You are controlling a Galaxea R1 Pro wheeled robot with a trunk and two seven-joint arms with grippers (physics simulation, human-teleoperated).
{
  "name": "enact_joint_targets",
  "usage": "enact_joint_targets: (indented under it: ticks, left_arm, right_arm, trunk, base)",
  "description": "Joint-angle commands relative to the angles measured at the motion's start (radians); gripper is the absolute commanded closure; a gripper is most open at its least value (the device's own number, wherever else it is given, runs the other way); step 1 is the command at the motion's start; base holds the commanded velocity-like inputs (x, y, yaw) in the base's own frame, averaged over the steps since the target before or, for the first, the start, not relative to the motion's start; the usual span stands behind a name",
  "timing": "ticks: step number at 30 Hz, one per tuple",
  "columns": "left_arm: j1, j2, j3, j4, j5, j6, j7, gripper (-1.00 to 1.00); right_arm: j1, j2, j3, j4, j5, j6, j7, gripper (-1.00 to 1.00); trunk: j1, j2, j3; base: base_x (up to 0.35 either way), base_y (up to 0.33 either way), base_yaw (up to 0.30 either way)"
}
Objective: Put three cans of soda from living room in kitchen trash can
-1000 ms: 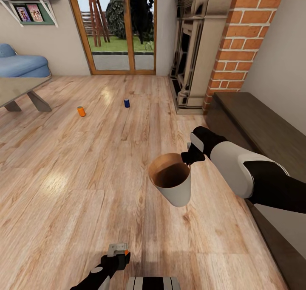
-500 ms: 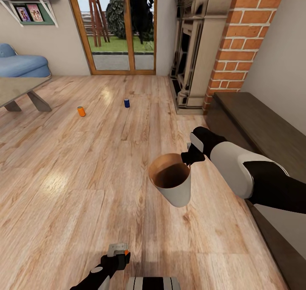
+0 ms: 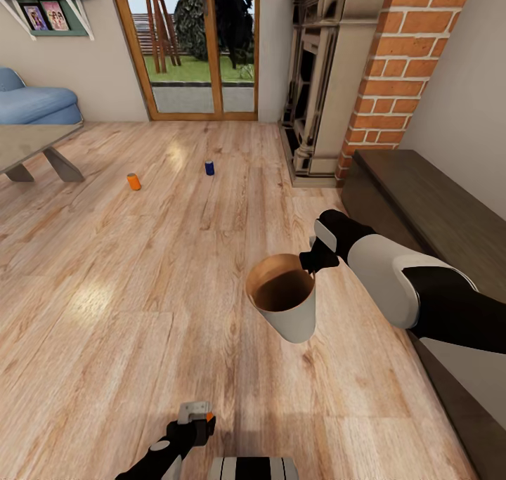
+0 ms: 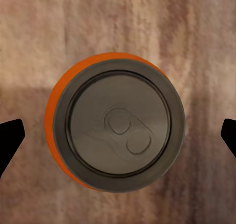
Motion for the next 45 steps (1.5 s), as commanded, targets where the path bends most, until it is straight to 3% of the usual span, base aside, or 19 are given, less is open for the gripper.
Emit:
enact_joint_targets:
  ticks: [1, 16, 20, 45]
  left_arm:
    - [0.000, 0.000, 0.000, -0.001, 0.000, 0.000, 0.000, -1.00]
    - [-0.001, -0.001, -0.001, -0.007, 0.000, 0.000, 0.000, -1.00]
    - [-0.001, -0.001, -0.001, -0.007, 0.000, 0.000, 0.000, -1.00]
    - [-0.005, -0.004, -0.001, -0.020, 0.000, -0.002, 0.000, -1.00]
  right_arm:
    - [0.000, 0.000, -0.010, 0.000, -0.015, 0.000, 0.003, 1.00]
    - [0.000, -0.001, -0.010, 0.002, -0.015, 0.000, 0.001, 1.00]
    - [0.000, -0.001, -0.010, 0.002, -0.015, 0.000, 0.001, 1.00]
    - [0.006, -0.003, -0.010, 0.003, -0.012, 0.000, 0.001, 1.00]
  trunk:
    - [0.000, 0.000, 0.000]
    - [0.000, 0.000, 0.000]
    - [0.002, -0.001, -0.015]
    - [0.003, -0.001, -0.023]
  base:
    - [0.000, 0.000, 0.000]
    - [0.000, 0.000, 0.000]
    - [0.000, 0.000, 0.000]
    - [0.000, 0.000, 0.000]
